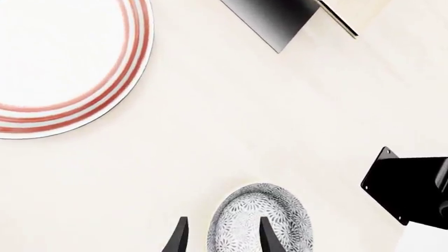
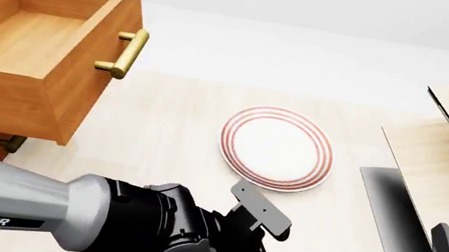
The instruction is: Open the top drawer of the cabinet and put the bowl in it.
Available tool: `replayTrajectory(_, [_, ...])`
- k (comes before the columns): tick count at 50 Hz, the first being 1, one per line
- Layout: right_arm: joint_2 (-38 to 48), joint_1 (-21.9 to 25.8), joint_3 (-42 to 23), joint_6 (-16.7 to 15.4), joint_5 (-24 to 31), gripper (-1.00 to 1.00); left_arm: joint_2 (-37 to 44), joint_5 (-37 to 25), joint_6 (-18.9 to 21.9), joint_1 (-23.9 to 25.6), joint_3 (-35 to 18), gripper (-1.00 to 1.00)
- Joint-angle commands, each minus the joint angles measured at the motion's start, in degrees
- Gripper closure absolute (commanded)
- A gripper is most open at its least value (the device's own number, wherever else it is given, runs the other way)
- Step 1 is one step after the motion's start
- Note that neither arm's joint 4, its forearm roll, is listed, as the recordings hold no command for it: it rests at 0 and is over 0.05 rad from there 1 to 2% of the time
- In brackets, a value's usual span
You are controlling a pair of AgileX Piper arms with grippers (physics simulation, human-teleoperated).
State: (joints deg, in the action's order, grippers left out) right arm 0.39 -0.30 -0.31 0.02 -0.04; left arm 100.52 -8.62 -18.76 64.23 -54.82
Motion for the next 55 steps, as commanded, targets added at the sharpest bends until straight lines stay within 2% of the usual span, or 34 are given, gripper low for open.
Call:
replayTrajectory(1, [-0.08,0.01,0.06,-0.01,0.01,-1.0,1.07,1.37,-0.72,0.16,0.63,-1.0])
replayTrajectory(28, [-0.08,-0.01,0.05,-0.01,0.01,-1.0,3.56,4.87,-3.49,1.6,1.67,-1.0])
replayTrajectory(30, [-0.08,-0.01,0.05,-0.01,0.01,-1.0,3.38,4.82,-2.6,0.97,2.03,-1.0])
replayTrajectory(55, [-0.08,0.0,0.06,0.01,0.01,-1.0,5.05,6.88,-3.98,1.8,2.29,-1.0])
